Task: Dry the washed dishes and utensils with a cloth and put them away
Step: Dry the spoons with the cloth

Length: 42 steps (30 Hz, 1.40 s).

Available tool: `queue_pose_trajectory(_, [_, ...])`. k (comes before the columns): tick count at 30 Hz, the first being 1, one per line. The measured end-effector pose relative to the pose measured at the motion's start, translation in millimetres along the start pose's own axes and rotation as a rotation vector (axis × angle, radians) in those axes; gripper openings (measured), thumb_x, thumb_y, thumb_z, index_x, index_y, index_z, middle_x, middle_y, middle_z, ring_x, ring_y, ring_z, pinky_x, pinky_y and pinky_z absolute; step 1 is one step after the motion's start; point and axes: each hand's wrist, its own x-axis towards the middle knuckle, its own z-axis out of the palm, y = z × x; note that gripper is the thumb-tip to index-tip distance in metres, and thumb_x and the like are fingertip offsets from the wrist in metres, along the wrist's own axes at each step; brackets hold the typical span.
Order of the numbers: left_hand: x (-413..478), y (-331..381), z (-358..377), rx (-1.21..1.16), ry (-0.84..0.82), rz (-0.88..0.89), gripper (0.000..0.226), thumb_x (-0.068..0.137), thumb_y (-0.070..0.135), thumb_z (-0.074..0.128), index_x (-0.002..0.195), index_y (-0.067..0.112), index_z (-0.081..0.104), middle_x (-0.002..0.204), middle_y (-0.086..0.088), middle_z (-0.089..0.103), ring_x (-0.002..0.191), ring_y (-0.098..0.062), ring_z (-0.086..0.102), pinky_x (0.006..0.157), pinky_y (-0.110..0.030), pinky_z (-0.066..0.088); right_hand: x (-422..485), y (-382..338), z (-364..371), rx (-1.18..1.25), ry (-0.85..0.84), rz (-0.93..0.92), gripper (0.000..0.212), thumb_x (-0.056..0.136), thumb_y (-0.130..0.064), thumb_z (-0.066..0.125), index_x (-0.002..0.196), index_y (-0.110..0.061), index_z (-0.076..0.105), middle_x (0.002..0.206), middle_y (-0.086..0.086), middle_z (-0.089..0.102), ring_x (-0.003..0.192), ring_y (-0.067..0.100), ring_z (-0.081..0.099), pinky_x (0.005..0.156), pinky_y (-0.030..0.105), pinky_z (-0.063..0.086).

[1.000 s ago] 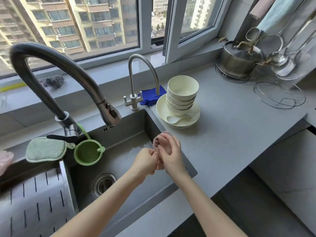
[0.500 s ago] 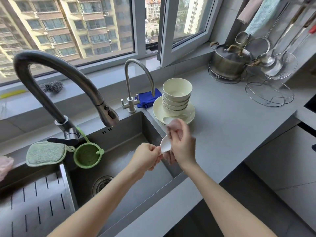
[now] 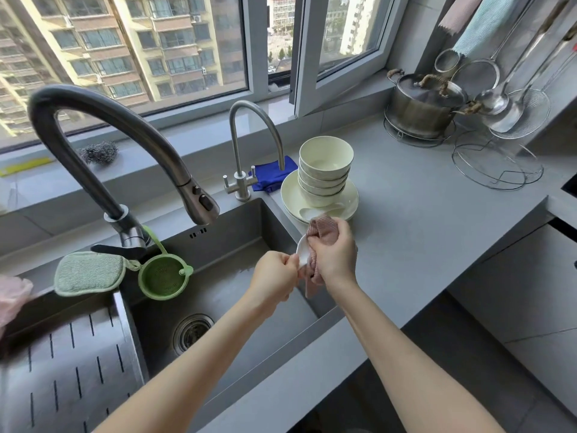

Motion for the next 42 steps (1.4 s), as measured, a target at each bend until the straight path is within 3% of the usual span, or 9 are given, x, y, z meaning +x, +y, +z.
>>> queue_pose_trajectory(3, [0,2,0,-0.078,0.005,-0.020,0.040,0.098,0.015,0.037,0.061,0.007,0.049,0.049,0.000,0.038,0.038,-0.011,0.028,0.039,-0.016,0.022,6,-3,-1,-0.051,0.107,-0.159,0.020,0.085,-0.007,0.065,0.103,-0.013,0.060,0.094,-0.004,0.070,0.083,0.013,0.066,0.073,0.016,0.046])
queue_pose_trajectory(6, [-2,-2,-3,-0.196,0.082,-0.027,0.039,0.099,0.017,0.036,0.064,0.007,0.051,0.050,-0.001,0.041,0.040,-0.012,0.031,0.041,-0.018,0.026,25,-3,-17,0.070,0.295,0.035,0.021,0.089,-0.012,0.062,0.107,-0.010,0.053,0.104,0.009,0.067,0.097,0.028,0.065,0.079,0.027,0.047])
queue_pose_trajectory(13, [-7,1,17,-0.233,0.062,0.047,0.046,0.101,0.018,0.037,0.058,0.007,0.051,0.047,-0.010,0.054,0.035,-0.016,0.048,0.039,-0.023,0.045,-13,-2,1,0.608,-0.253,0.348,0.031,0.092,0.000,0.056,0.119,-0.013,0.048,0.086,0.007,0.066,0.075,0.024,0.065,0.071,0.038,0.055])
queue_pose_trajectory(17, [-19,1,1,-0.089,-0.180,-0.034,0.043,0.100,0.026,0.040,0.077,0.001,0.066,0.067,-0.015,0.067,0.053,-0.023,0.063,0.058,-0.035,0.059,-10,2,-8,0.475,-0.201,0.325,0.046,0.081,0.016,0.055,0.120,-0.008,0.052,0.104,0.016,0.067,0.090,0.031,0.068,0.078,0.043,0.057])
queue_pose_trajectory(22, [-8,13,-34,0.398,0.150,0.338,0.036,0.094,0.040,0.048,0.075,0.015,0.065,0.069,0.001,0.068,0.063,-0.016,0.059,0.066,-0.030,0.049,-15,-10,-36,0.217,-0.337,0.135,0.041,0.081,0.011,0.062,0.116,-0.010,0.056,0.104,0.009,0.068,0.093,0.015,0.066,0.077,0.021,0.054])
queue_pose_trajectory(27, [0,22,-14,0.366,-0.059,0.479,0.031,0.098,0.027,0.046,0.072,0.011,0.052,0.059,0.002,0.057,0.051,-0.009,0.051,0.056,-0.027,0.041,-18,-17,-46,0.005,-0.407,0.000,0.026,0.081,-0.016,0.068,0.106,-0.017,0.059,0.100,0.002,0.070,0.095,0.015,0.067,0.086,0.035,0.055])
queue_pose_trajectory(32, [6,27,13,0.307,-0.042,0.521,0.034,0.097,0.019,0.047,0.069,0.003,0.057,0.055,-0.003,0.057,0.055,-0.020,0.057,0.058,-0.033,0.045,-24,-15,-66,-0.071,-0.219,0.063,0.013,0.086,-0.023,0.065,0.095,-0.017,0.058,0.091,0.001,0.068,0.087,0.015,0.066,0.078,0.032,0.054])
queue_pose_trajectory(37, [11,39,47,0.236,0.022,0.379,0.034,0.092,0.012,0.045,0.060,0.003,0.048,0.048,-0.002,0.044,0.045,-0.015,0.043,0.048,-0.026,0.032,-43,-17,-122,0.493,-0.197,0.373,0.018,0.095,-0.018,0.054,0.109,-0.007,0.055,0.090,0.016,0.067,0.079,0.025,0.067,0.071,0.037,0.054])
queue_pose_trajectory(42, [-7,61,116,0.331,-0.005,0.565,0.036,0.090,0.013,0.048,0.061,-0.007,0.048,0.055,-0.015,0.047,0.054,-0.023,0.035,0.048,-0.026,0.027,-64,-11,-173,0.156,-0.169,0.203,0.039,0.088,-0.007,0.064,0.119,-0.021,0.045,0.074,0.000,0.057,0.039,-0.002,0.052,0.032,0.009,0.029])
